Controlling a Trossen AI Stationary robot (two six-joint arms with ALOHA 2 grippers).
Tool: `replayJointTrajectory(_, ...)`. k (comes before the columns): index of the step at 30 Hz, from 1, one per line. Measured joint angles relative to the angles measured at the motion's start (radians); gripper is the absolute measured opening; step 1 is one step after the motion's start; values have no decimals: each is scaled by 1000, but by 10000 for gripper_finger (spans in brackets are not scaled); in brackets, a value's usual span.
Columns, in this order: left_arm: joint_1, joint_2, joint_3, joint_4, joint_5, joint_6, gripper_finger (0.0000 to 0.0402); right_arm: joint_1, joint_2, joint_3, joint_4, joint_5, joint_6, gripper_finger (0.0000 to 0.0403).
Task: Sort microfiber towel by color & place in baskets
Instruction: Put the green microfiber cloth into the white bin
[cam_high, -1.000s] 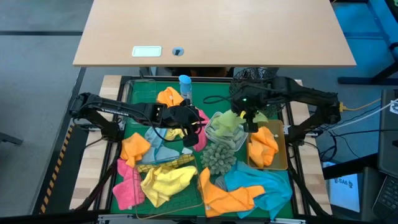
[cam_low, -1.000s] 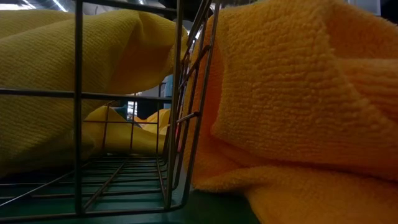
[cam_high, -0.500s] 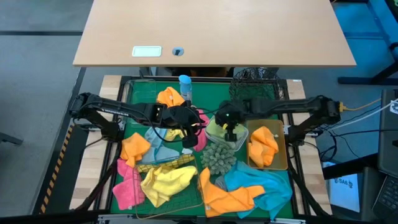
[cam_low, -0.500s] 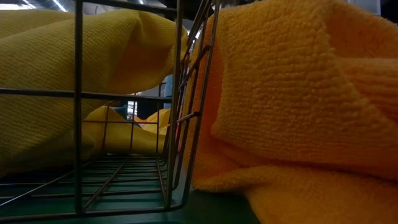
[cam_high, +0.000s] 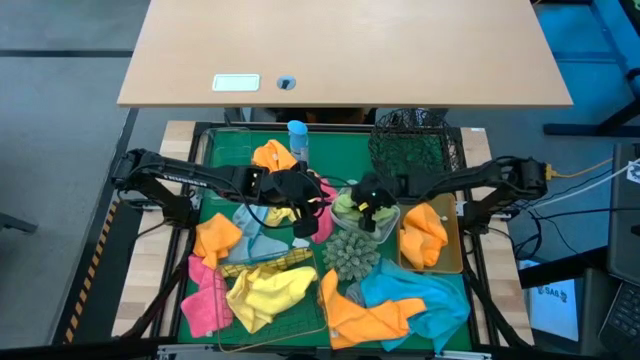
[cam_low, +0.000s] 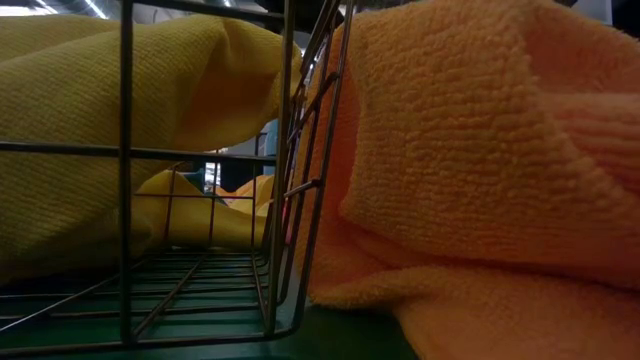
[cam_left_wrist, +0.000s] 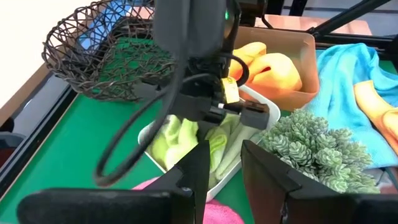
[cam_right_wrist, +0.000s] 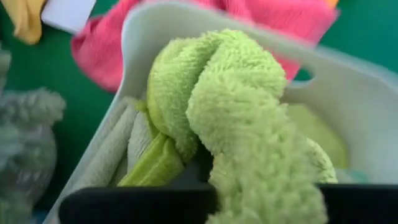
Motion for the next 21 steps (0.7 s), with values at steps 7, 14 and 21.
replayJointTrajectory(7,0,0,0,1,0,0,88,5,-1,-33,2,-69,32,8)
replayJointTrajectory(14,0,0,0,0,0,0,88,5,0,-33,34,-19,31,16)
replayJointTrajectory(21,0,0,0,-3,0,0,88,5,0,-29,32,-70,47,64)
